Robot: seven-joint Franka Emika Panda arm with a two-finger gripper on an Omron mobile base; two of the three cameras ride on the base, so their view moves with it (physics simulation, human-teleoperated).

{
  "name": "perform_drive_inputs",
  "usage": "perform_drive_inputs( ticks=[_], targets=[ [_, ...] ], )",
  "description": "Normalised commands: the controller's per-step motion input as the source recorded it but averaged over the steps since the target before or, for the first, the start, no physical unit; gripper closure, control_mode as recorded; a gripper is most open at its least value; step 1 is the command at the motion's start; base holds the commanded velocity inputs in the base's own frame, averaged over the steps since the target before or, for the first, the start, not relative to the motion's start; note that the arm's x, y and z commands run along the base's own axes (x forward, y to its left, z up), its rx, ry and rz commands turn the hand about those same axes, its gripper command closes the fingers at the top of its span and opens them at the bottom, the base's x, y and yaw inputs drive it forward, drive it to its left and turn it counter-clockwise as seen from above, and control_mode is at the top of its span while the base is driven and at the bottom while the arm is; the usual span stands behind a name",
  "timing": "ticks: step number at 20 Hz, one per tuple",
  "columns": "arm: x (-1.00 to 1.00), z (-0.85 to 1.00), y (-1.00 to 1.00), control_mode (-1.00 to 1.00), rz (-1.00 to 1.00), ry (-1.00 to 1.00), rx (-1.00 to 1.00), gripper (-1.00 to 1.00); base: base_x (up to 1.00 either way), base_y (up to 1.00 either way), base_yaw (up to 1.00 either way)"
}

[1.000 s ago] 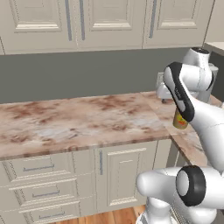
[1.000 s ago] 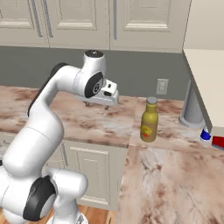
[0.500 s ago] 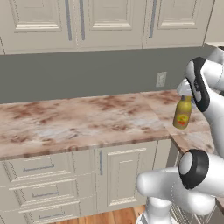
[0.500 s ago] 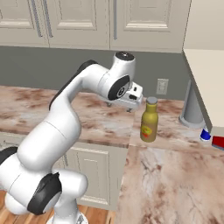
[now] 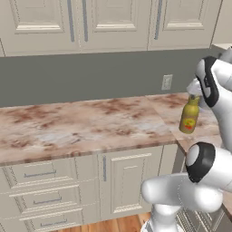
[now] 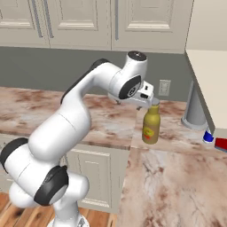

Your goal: Place the drinks on the dining counter in a tight cluster.

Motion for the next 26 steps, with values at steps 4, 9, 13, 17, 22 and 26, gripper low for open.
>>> perform_drive_inputs(
  ticks=[4, 9, 13, 17, 22, 26],
  targets=[
    [0.39, -0.01, 0.0, -1.0, -0.07, -0.04, -0.1, -1.0, 0.0, 0.0, 0.0],
    [0.44, 0.0, 0.0, -1.0, -0.08, 0.01, -0.18, -1.0, 0.0, 0.0, 0.0],
    [0.52, -0.03, -0.02, -1.0, -0.06, 0.07, -0.13, -1.0, 0.0, 0.0, 0.0],
    [0.49, -0.16, -0.28, -1.0, -0.01, 0.03, 0.0, -1.0, 0.0, 0.0, 0.0],
    [0.39, 0.0, -0.36, -1.0, 0.0, 0.06, 0.0, -1.0, 0.0, 0.0, 0.0],
    [0.24, 0.0, -0.37, -1.0, 0.0, 0.03, 0.0, -1.0, 0.0, 0.0, 0.0]
  ],
)
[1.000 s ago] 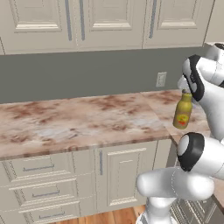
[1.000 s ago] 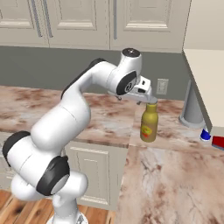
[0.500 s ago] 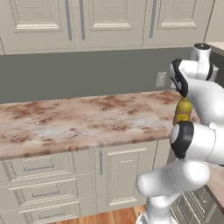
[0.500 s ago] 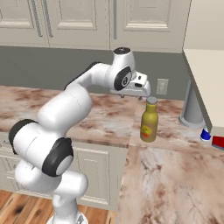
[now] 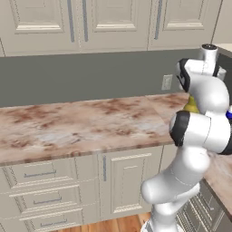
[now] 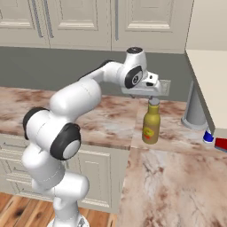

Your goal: Place the drinks on the dining counter in a tight cluster.

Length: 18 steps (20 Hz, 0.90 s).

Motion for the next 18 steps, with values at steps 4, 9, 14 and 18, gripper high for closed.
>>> perform_drive_inputs(
  ticks=[4, 9, 14, 18],
  targets=[
    [0.17, -0.01, -0.29, -1.0, 0.0, 0.01, 0.0, -1.0, 0.0, 0.0, 0.0],
    [0.03, -0.27, -0.1, -1.0, 0.0, 0.01, 0.02, -1.0, 0.0, 0.0, 0.0],
    [0.07, -0.27, 0.0, -1.0, 0.0, 0.0, 0.01, -1.0, 0.0, 0.0, 0.0],
    [0.14, -0.11, -0.03, -1.0, 0.0, 0.0, 0.0, -1.0, 0.0, 0.0, 0.0]
  ],
)
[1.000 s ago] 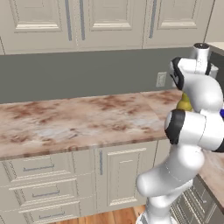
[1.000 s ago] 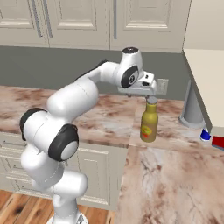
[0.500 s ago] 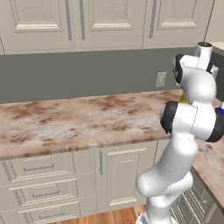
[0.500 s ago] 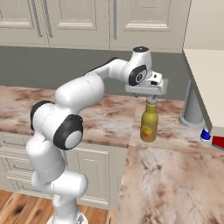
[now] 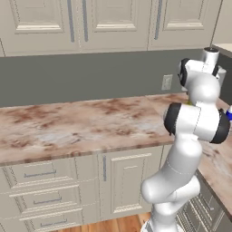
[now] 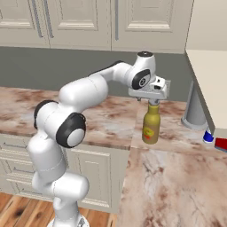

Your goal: Place the drinks on the dining counter in a tight cluster.

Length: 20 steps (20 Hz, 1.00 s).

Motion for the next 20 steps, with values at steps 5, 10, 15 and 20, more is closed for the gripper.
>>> perform_drive_inputs(
  ticks=[5, 10, 15, 20],
  targets=[
    [0.29, -0.01, -0.06, -1.0, 0.0, 0.02, 0.0, -1.0, 0.0, 0.0, 0.0],
    [0.31, -0.03, -0.11, -1.0, 0.0, 0.01, 0.0, -1.0, 0.0, 0.0, 0.0],
    [0.17, 0.0, -0.22, -1.0, 0.0, 0.04, 0.0, -1.0, 0.0, 0.0, 0.0],
    [0.03, -0.04, -0.15, -1.0, 0.0, 0.01, 0.01, -1.0, 0.0, 0.0, 0.0]
  ],
)
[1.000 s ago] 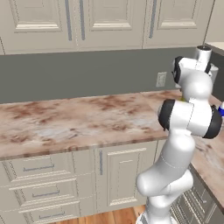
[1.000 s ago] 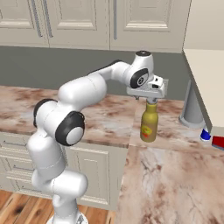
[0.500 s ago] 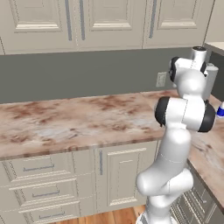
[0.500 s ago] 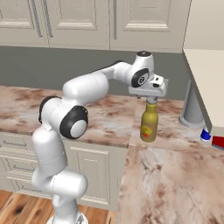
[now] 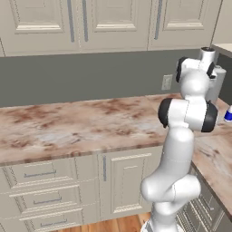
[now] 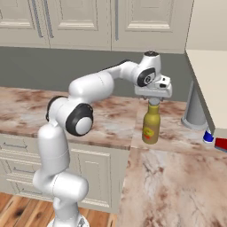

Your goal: Place the drinks on the dining counter in a tight cluster.

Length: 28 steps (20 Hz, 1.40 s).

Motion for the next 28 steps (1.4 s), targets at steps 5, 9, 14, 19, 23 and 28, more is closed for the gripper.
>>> perform_drive_inputs(
  ticks=[5, 9, 14, 19, 23, 28],
  targets=[
    [0.0, -0.18, 0.0, -1.0, 0.0, 0.0, 0.0, -1.0, 0.0, 0.0, 0.0],
    [0.0, -0.36, 0.0, -1.0, 0.0, 0.01, 0.01, -1.0, 0.0, 0.0, 0.0],
    [0.0, -0.35, 0.0, -1.0, 0.0, 0.02, 0.02, -1.0, 0.0, 0.0, 0.0],
    [0.0, -0.22, 0.0, -1.0, 0.0, 0.03, 0.02, -1.0, 0.0, 0.0, 0.0],
    [0.0, -0.02, 0.0, -1.0, 0.0, 0.02, 0.0, 1.0, 0.0, 0.0, 0.0],
    [-0.04, 0.0, 0.0, -1.0, 0.0, 0.0, 0.0, 1.0, 0.0, 0.0, 0.0]
  ],
)
